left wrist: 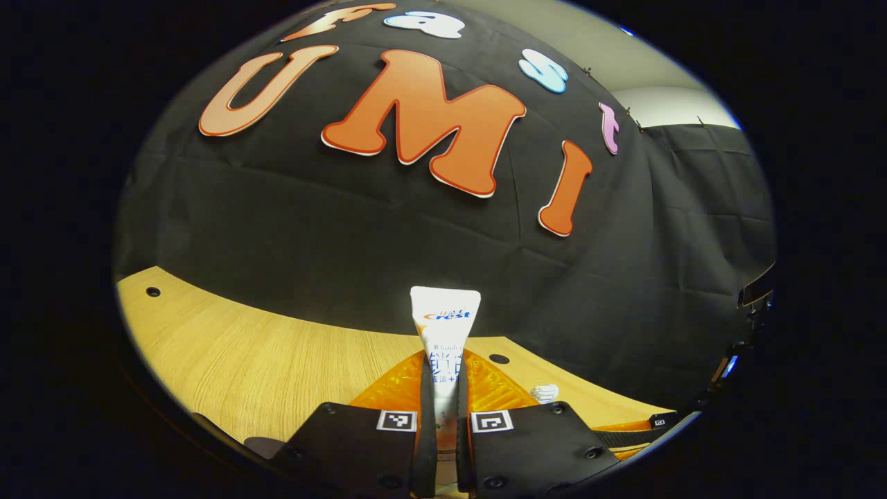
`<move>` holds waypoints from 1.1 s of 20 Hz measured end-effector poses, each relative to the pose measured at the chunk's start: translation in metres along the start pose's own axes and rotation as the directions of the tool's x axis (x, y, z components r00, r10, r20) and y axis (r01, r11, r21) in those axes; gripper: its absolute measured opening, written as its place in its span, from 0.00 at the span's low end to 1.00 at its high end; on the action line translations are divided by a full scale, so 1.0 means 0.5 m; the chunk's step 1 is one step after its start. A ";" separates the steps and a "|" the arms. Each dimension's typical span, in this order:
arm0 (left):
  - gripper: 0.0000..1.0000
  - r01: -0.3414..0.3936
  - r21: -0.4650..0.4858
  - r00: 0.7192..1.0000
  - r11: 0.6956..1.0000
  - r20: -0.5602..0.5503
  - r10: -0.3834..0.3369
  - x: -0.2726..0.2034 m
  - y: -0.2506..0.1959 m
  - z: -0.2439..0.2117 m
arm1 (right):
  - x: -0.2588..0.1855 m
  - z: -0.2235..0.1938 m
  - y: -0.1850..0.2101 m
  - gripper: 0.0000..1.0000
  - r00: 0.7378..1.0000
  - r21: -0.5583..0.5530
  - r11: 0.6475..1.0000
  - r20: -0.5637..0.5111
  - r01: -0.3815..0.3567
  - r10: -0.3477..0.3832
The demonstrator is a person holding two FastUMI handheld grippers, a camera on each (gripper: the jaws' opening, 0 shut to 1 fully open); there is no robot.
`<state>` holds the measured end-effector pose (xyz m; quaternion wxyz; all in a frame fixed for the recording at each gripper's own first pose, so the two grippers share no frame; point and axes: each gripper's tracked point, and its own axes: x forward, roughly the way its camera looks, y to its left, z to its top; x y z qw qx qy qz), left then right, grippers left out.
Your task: Put the toothbrush and toothpaste on the desktop into the cup, then pick up the cup and place it on the coaster on the desktop.
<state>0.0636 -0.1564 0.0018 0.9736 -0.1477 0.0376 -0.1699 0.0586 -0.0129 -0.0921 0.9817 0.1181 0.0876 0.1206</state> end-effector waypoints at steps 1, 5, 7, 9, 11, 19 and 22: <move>0.14 -0.001 0.009 1.000 1.000 -0.001 0.001 0.003 -0.003 -0.001 | 0.001 -0.002 -0.003 0.54 1.000 0.002 1.000 -0.002 0.000 0.000; 0.16 0.006 0.028 1.000 1.000 -0.021 -0.006 0.005 -0.016 -0.020 | 0.002 -0.006 -0.008 0.54 1.000 0.013 1.000 -0.008 0.008 -0.007; 0.17 0.007 0.048 1.000 0.999 -0.021 -0.006 0.002 -0.018 -0.020 | 0.003 -0.004 -0.012 0.54 1.000 0.015 1.000 -0.005 0.015 -0.015; 0.20 0.016 0.060 1.000 0.998 -0.027 -0.015 -0.008 -0.027 -0.023 | 0.005 -0.006 -0.019 0.54 1.000 0.017 0.999 -0.007 0.029 -0.029; 0.22 0.032 0.065 0.999 0.997 -0.037 -0.030 -0.019 -0.031 -0.027 | 0.005 -0.011 -0.015 0.54 1.000 0.025 0.999 -0.014 0.028 -0.028; 0.35 0.012 0.067 0.996 0.998 -0.092 -0.006 -0.046 -0.008 -0.056 | 0.005 -0.016 0.011 0.54 0.999 0.012 1.000 -0.037 0.017 -0.016; 0.41 -0.021 0.098 0.993 0.995 -0.112 0.032 -0.054 0.012 -0.059 | 0.003 -0.018 0.021 0.54 0.999 0.025 1.000 -0.049 0.011 -0.009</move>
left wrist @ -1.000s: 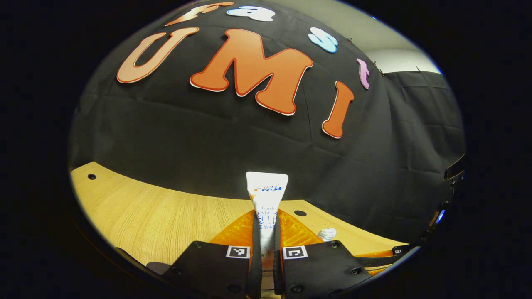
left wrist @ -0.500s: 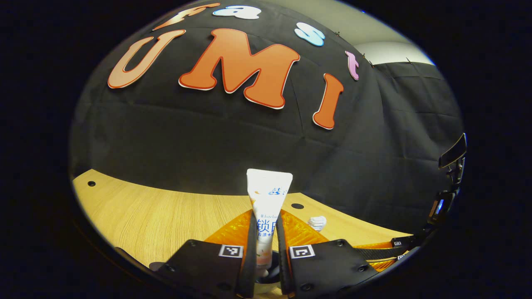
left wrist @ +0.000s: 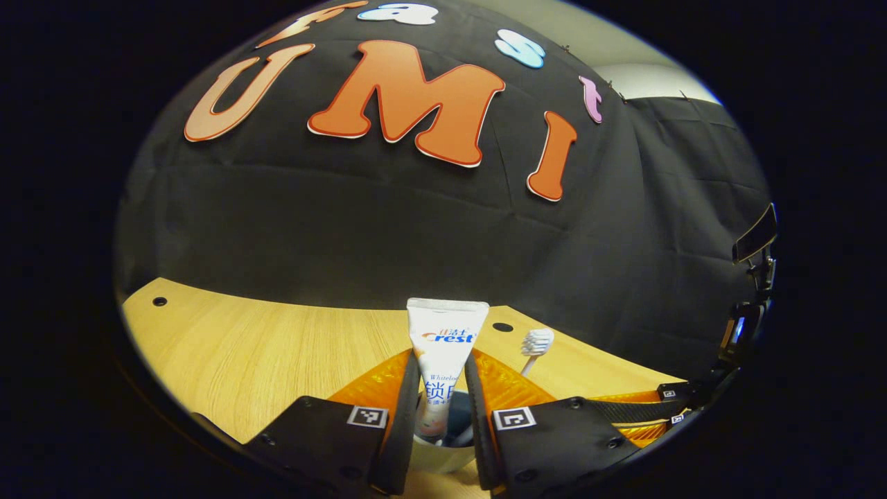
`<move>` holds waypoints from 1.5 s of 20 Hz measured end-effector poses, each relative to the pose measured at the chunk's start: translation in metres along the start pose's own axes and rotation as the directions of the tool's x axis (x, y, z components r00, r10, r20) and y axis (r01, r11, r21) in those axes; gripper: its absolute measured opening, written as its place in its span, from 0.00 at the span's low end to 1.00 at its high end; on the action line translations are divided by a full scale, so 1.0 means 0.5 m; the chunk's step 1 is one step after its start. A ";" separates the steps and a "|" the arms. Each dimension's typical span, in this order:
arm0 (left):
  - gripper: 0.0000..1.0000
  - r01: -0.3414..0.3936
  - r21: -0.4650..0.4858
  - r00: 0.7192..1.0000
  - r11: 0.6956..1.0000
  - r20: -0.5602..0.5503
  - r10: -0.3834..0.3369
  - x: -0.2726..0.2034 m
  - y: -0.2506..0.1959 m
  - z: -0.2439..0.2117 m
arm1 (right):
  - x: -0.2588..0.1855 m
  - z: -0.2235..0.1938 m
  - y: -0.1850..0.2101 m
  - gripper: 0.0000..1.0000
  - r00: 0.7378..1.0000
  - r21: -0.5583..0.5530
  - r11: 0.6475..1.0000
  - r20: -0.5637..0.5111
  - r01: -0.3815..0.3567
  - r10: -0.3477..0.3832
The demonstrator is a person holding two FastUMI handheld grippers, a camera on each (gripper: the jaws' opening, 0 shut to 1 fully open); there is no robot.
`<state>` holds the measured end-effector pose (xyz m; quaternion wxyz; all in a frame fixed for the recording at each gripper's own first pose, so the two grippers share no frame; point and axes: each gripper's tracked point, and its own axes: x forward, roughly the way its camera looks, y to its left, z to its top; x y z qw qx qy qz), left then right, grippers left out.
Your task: Put the toothbrush and toothpaste on the desktop into the cup, then pick up the cup and place it on the coaster on the desktop.
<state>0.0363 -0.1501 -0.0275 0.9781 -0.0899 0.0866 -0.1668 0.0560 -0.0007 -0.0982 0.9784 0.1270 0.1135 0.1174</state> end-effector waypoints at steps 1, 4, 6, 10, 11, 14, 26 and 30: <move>0.44 -0.023 0.021 1.000 1.000 -0.006 0.023 -0.003 0.010 -0.002 | 0.002 -0.002 0.003 0.54 1.000 0.003 1.000 -0.007 0.000 0.000; 0.55 -0.024 0.050 0.999 0.998 -0.031 0.026 -0.012 0.017 -0.004 | 0.003 -0.008 0.011 0.57 1.000 0.009 1.000 -0.029 -0.003 0.004; 0.66 -0.063 0.079 0.998 0.995 -0.023 0.065 -0.029 0.033 0.004 | 0.004 -0.009 0.022 0.60 0.999 0.008 1.000 -0.033 -0.011 0.011; 0.79 -0.094 0.115 0.996 0.989 -0.001 0.095 -0.061 0.043 0.026 | 0.012 -0.011 0.039 0.64 0.999 -0.007 1.000 -0.054 -0.010 0.009; 0.87 -0.103 0.127 0.995 0.987 0.002 0.103 -0.070 0.043 0.034 | 0.013 -0.011 0.043 0.64 0.998 -0.010 1.000 -0.058 -0.010 0.010; 0.87 -0.144 0.164 0.989 0.976 0.062 0.135 -0.101 0.058 0.078 | 0.018 -0.017 0.049 0.66 0.997 -0.027 1.000 -0.079 0.001 -0.003; 0.97 -0.258 0.239 0.964 0.936 0.127 0.233 -0.214 0.135 0.119 | 0.053 -0.047 0.057 0.69 0.972 -0.140 0.987 -0.208 0.078 -0.106; 1.00 -0.294 0.243 0.954 0.924 0.138 0.267 -0.247 0.172 0.117 | 0.062 -0.048 0.049 0.69 0.943 -0.178 0.979 -0.295 0.101 -0.152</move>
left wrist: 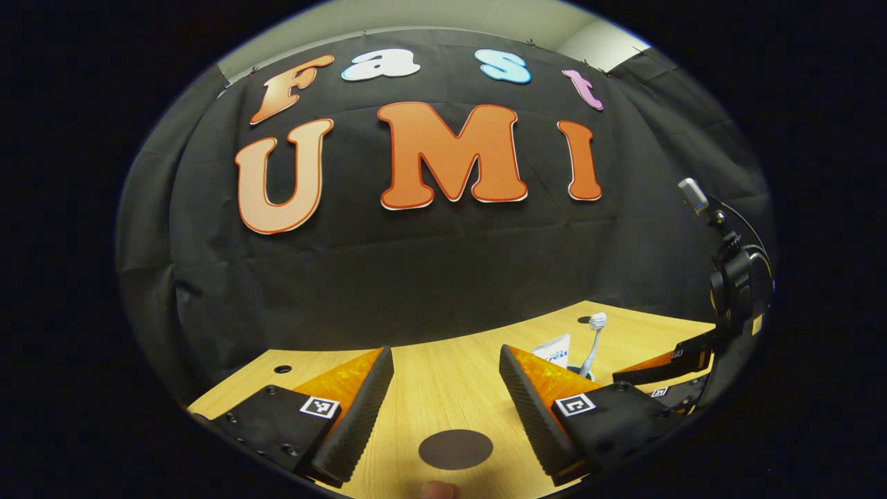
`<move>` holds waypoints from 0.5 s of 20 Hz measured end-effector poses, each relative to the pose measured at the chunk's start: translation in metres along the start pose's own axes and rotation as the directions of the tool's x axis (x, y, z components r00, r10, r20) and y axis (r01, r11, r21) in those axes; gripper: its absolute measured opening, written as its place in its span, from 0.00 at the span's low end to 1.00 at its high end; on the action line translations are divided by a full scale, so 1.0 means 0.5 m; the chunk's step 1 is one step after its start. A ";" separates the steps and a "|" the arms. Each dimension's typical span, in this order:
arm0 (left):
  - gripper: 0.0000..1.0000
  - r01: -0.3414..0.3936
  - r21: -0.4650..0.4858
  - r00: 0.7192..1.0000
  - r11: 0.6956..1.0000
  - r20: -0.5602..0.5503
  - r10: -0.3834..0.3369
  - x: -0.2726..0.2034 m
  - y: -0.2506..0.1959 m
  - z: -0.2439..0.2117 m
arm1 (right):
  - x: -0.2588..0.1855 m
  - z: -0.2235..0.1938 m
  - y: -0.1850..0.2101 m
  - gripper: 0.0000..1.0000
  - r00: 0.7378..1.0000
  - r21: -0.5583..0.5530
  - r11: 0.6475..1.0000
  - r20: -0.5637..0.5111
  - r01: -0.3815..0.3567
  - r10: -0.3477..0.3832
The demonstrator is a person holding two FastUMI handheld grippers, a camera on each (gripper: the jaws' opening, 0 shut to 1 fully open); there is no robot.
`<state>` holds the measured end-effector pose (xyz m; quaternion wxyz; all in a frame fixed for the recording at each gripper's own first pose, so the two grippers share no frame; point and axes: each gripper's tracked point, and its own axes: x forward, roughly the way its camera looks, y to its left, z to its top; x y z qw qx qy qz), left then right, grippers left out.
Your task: Put the toothbrush and toothpaste on the desktop into the cup, then pick up the cup and place it on the coaster on the desktop.
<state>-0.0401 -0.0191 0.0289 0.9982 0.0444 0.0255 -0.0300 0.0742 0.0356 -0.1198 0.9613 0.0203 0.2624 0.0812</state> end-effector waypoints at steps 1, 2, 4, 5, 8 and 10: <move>1.00 -0.008 -0.001 1.000 1.000 -0.004 0.008 -0.004 0.009 -0.004 | 0.004 -0.010 -0.008 0.69 0.999 -0.015 1.000 -0.040 0.017 -0.018; 1.00 -0.014 -0.003 1.000 1.000 -0.010 0.014 -0.007 0.021 -0.009 | 0.001 -0.020 -0.010 0.69 0.996 -0.017 1.000 -0.081 0.019 -0.020; 0.97 -0.029 -0.004 0.999 1.000 -0.016 0.029 -0.022 0.040 -0.018 | 0.001 -0.029 -0.005 0.70 0.989 -0.030 1.000 -0.148 0.004 -0.009; 0.97 -0.036 -0.006 0.999 0.999 -0.016 0.035 -0.027 0.050 -0.020 | 0.005 -0.028 -0.010 0.70 0.987 -0.055 0.998 -0.161 0.007 -0.016; 0.97 -0.054 -0.024 0.998 0.998 -0.014 0.054 -0.040 0.070 -0.029 | 0.005 -0.021 -0.006 0.70 0.979 -0.121 0.993 -0.199 0.008 -0.032; 0.97 -0.058 -0.046 0.998 0.997 -0.013 0.058 -0.046 0.079 -0.034 | 0.018 -0.022 -0.005 0.70 0.973 -0.147 0.989 -0.225 0.022 -0.055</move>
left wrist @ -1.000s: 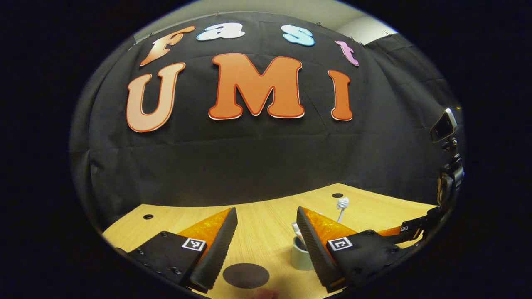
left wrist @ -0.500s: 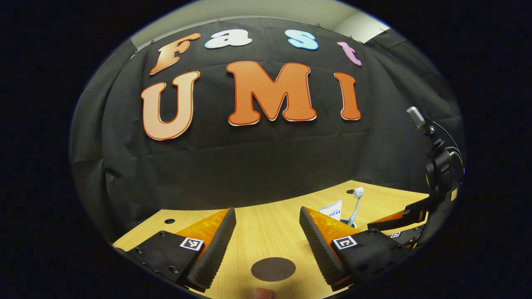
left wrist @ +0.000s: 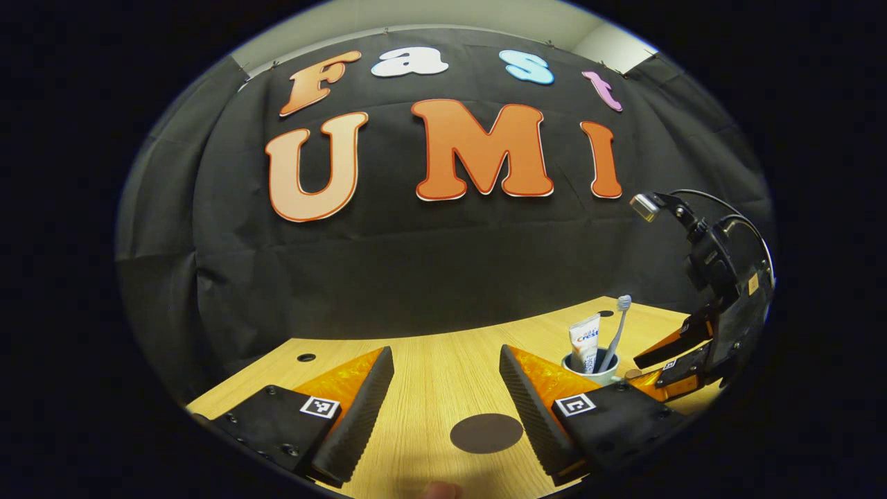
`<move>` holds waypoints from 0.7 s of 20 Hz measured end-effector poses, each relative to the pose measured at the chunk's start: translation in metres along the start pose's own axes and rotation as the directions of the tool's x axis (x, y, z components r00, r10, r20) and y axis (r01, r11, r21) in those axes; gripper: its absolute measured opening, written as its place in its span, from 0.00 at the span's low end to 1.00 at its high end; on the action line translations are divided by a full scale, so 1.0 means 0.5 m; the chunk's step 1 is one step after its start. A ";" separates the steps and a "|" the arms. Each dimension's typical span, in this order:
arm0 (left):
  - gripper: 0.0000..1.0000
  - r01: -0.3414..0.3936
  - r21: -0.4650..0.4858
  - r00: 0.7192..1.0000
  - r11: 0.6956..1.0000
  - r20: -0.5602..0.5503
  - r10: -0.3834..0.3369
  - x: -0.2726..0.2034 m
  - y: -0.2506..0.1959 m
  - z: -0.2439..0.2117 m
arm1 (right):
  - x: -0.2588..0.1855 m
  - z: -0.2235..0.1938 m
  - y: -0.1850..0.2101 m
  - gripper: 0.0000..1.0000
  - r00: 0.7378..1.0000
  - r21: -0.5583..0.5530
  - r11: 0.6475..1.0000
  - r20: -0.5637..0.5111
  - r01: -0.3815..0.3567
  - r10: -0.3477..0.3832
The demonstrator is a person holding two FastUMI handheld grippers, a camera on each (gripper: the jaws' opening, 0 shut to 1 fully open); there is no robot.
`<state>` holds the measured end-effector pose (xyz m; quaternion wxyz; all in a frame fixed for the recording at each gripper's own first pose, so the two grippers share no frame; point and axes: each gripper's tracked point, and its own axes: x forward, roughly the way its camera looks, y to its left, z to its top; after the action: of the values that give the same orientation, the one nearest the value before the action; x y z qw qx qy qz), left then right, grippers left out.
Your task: Put the toothbrush and toothpaste on the desktop into the cup, then pick up the cup and place it on the coaster on the desktop.
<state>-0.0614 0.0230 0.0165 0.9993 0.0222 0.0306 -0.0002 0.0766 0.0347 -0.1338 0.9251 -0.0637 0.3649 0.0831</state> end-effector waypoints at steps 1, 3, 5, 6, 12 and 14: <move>0.97 0.003 -0.007 1.000 1.000 -0.002 -0.003 -0.006 0.001 -0.005 | 0.001 0.002 -0.001 0.70 1.000 -0.020 1.000 -0.015 0.010 -0.010; 0.97 -0.006 -0.014 1.000 1.000 -0.006 0.006 -0.009 0.012 -0.013 | 0.007 0.009 -0.004 0.71 0.999 -0.048 0.999 -0.044 0.026 -0.029; 0.97 -0.018 -0.008 1.000 1.000 -0.010 0.018 -0.013 0.028 -0.019 | 0.019 0.001 -0.002 0.71 0.996 -0.047 0.998 -0.087 0.029 -0.034; 0.97 -0.018 -0.013 1.000 1.000 -0.013 0.018 -0.013 0.030 -0.022 | 0.026 0.000 -0.002 0.71 0.994 -0.044 0.999 -0.105 0.021 -0.026; 0.97 0.012 -0.045 0.999 0.999 -0.035 -0.013 -0.023 0.029 -0.050 | 0.042 -0.008 0.012 0.72 0.981 -0.048 0.999 -0.191 -0.019 0.009; 0.97 0.013 -0.052 0.999 0.999 -0.044 -0.015 -0.022 0.033 -0.061 | 0.041 -0.018 0.018 0.65 0.972 -0.054 0.998 -0.234 -0.030 0.016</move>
<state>-0.0740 0.0411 -0.0125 0.9986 -0.0038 0.0529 -0.0058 0.0837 0.0442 -0.1548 0.8725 -0.0951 0.4695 0.0962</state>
